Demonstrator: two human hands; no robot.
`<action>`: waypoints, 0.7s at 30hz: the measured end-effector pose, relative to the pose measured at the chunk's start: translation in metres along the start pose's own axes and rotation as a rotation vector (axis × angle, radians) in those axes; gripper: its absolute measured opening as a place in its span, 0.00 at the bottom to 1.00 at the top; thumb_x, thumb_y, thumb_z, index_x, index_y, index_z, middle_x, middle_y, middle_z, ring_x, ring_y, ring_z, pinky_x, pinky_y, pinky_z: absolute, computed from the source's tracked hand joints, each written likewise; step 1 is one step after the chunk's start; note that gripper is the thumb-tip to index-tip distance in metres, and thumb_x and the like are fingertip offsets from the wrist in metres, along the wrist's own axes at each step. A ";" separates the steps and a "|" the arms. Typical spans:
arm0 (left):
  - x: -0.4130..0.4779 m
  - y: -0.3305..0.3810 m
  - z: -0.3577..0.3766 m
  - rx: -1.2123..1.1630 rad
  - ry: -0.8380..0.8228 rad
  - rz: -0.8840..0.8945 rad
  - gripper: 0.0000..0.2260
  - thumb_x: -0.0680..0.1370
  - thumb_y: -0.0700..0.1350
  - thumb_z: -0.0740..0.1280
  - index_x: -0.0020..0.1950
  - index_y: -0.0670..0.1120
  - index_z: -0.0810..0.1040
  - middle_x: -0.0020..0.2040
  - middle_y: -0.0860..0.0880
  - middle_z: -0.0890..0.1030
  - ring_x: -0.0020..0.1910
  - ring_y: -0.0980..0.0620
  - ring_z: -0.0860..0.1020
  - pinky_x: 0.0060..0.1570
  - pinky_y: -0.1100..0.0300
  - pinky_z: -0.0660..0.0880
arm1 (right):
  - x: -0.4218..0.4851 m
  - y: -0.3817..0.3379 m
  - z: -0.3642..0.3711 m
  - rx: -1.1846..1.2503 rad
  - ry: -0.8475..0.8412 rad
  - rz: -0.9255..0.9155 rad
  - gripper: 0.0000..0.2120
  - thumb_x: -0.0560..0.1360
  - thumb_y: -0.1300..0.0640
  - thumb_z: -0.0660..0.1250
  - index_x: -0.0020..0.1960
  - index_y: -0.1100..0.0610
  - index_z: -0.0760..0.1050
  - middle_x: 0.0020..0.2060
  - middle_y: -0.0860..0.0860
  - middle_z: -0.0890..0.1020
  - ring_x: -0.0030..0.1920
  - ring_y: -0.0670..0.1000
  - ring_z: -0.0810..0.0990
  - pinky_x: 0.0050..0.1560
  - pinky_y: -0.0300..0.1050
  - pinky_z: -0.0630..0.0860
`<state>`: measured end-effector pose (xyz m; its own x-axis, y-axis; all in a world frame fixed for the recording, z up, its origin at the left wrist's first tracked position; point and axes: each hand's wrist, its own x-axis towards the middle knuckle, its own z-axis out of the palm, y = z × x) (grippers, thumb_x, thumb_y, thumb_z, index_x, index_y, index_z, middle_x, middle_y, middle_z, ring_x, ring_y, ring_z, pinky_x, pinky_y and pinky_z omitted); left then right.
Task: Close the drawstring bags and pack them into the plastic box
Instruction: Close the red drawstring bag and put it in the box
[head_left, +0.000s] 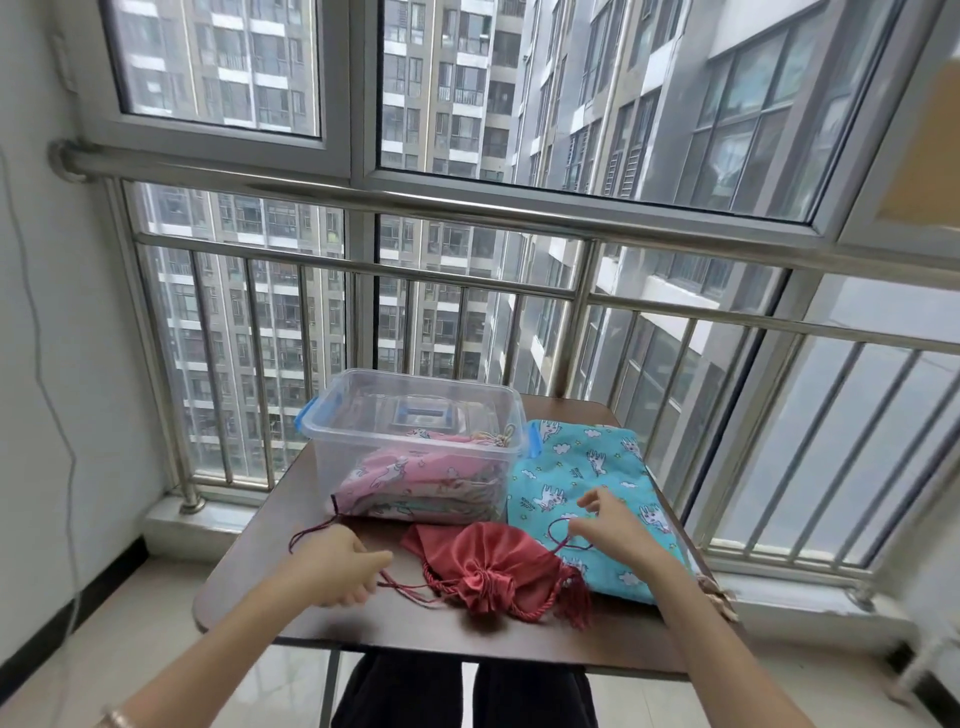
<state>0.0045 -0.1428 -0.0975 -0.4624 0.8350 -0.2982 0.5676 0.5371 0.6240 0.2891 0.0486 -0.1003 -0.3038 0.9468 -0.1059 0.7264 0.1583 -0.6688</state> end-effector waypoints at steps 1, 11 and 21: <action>-0.004 0.006 0.008 -0.117 -0.162 -0.074 0.16 0.77 0.53 0.65 0.38 0.43 0.80 0.29 0.48 0.78 0.22 0.55 0.73 0.24 0.68 0.69 | -0.001 -0.003 0.002 -0.113 0.085 -0.010 0.13 0.69 0.53 0.68 0.53 0.52 0.71 0.53 0.50 0.73 0.55 0.52 0.72 0.52 0.48 0.71; -0.006 0.039 0.046 -0.994 -0.560 -0.434 0.19 0.77 0.51 0.68 0.57 0.36 0.74 0.29 0.46 0.78 0.23 0.54 0.73 0.24 0.64 0.74 | -0.023 -0.028 0.023 -0.346 -0.002 0.059 0.17 0.69 0.47 0.69 0.32 0.55 0.66 0.29 0.48 0.72 0.30 0.48 0.70 0.31 0.42 0.65; 0.008 0.050 0.066 -1.415 -0.283 -0.572 0.13 0.79 0.43 0.66 0.36 0.40 0.71 0.17 0.48 0.69 0.11 0.57 0.65 0.11 0.71 0.60 | -0.022 -0.029 0.028 -0.063 0.183 -0.027 0.06 0.70 0.58 0.63 0.36 0.58 0.70 0.32 0.52 0.76 0.34 0.53 0.73 0.35 0.45 0.69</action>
<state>0.0739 -0.1019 -0.1163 -0.1537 0.6471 -0.7468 -0.7926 0.3705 0.4842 0.2570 0.0153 -0.0991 -0.2105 0.9762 0.0512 0.7582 0.1961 -0.6219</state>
